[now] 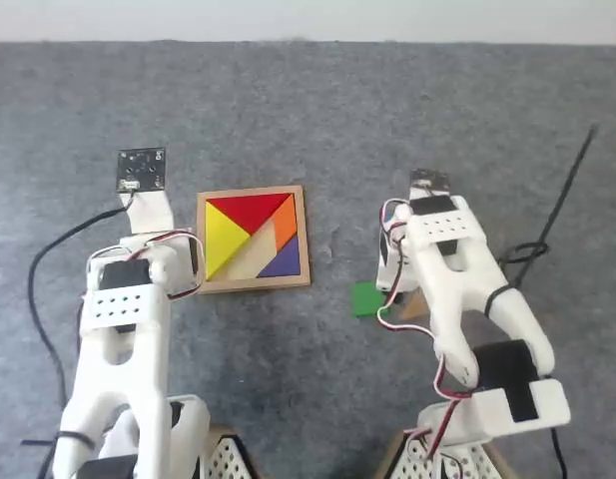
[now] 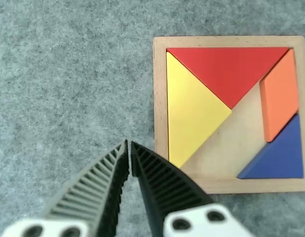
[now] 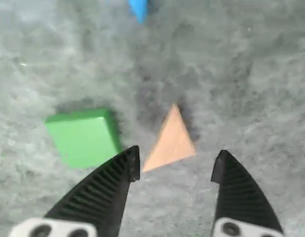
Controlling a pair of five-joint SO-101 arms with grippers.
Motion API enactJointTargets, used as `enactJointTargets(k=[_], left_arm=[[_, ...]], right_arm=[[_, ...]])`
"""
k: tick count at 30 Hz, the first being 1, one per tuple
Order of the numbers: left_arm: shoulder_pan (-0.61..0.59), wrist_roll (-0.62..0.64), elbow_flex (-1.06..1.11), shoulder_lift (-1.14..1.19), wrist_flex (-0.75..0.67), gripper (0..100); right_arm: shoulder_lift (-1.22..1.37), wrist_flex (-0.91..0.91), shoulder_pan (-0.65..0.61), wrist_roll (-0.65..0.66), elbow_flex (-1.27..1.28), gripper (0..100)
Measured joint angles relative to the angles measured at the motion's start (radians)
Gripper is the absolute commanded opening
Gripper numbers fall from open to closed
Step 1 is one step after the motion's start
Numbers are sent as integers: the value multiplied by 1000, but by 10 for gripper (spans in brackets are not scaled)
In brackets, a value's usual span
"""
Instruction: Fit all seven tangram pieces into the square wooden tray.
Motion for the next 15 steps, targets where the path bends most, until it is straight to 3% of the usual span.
enactJointTargets(k=[15], left_arm=[[0,-2,0,0,0,13]], right_arm=[[-2,-183,20,-48,144,144]])
